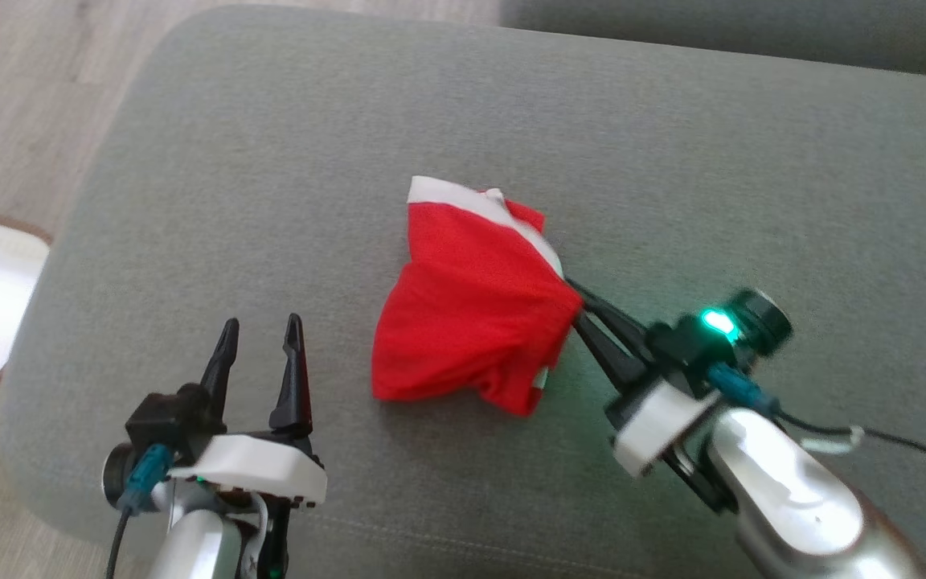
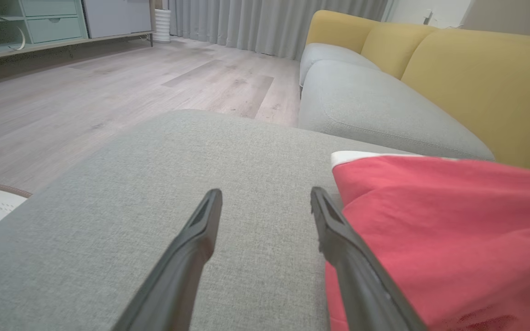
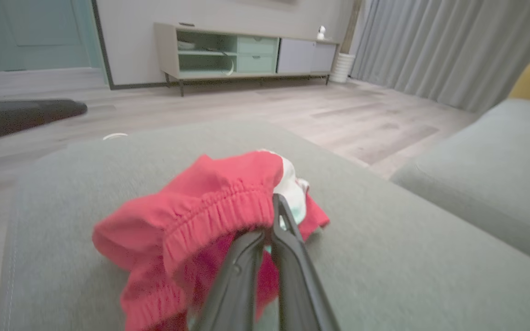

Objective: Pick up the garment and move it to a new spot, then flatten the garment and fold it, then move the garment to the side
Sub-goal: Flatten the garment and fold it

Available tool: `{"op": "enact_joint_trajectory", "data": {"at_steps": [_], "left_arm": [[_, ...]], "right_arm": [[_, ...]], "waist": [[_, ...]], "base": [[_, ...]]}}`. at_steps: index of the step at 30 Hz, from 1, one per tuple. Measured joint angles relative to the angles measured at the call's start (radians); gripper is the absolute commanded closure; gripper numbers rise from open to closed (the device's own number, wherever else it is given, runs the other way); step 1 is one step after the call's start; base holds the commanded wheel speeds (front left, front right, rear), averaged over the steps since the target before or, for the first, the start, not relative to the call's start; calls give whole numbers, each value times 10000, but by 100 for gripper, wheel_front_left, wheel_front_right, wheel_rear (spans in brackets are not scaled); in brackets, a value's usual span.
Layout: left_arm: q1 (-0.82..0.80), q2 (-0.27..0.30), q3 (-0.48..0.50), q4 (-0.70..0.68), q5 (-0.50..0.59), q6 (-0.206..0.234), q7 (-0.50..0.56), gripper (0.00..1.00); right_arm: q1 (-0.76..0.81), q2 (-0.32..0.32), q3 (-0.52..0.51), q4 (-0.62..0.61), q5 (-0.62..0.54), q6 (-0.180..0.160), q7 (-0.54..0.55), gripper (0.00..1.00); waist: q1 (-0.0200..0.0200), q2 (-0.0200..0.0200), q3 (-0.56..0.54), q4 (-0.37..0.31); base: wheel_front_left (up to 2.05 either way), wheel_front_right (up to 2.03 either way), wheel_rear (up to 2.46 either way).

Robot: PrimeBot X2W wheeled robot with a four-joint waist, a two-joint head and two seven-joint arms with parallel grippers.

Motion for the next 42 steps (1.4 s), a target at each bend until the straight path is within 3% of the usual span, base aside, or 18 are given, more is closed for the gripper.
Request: {"op": "enact_joint_trajectory", "data": {"at_steps": [10, 20, 21, 22, 23, 34, 42], "left_arm": [[-6, 0, 40, -12, 21, -6, 0, 0], [-28, 0, 52, -6, 88, -38, 0, 0], [-34, -2, 52, -4, 88, -38, 0, 0], [-37, -2, 58, -4, 88, -38, 0, 0], [-39, 0, 61, -2, 88, -38, 0, 0], [-39, 0, 105, 0, 88, -36, 0, 0], [-26, 0, 146, -12, 86, -35, 0, 0]], "right_arm": [[784, -472, -1231, 585, -155, 0, 44, 100], [715, -976, -3521, 1783, -1039, 0, -107, 100], [639, -966, -3774, 1898, -1156, 0, -140, 95], [557, -938, -4069, 2011, -1250, 0, -150, 54], [468, -932, -4309, 2161, -1354, 0, -151, 0], [543, -723, -5923, 2349, -1785, 0, -326, 0], [1193, -913, -6984, 236, -2136, 0, 382, 0]], "waist": [[0, 0, 0, -707], [0, 0, 28, -940], [0, 0, 45, -938], [0, 0, 61, -938], [0, 0, 76, -935], [0, 0, 20, -997], [-1, 0, -108, -1046]], "base": [[0, 0, 0], [0, 0, 0], [0, 0, 0], [0, 0, 0], [0, 0, 0], [0, 0, 0], [0, 0, 0]]}}
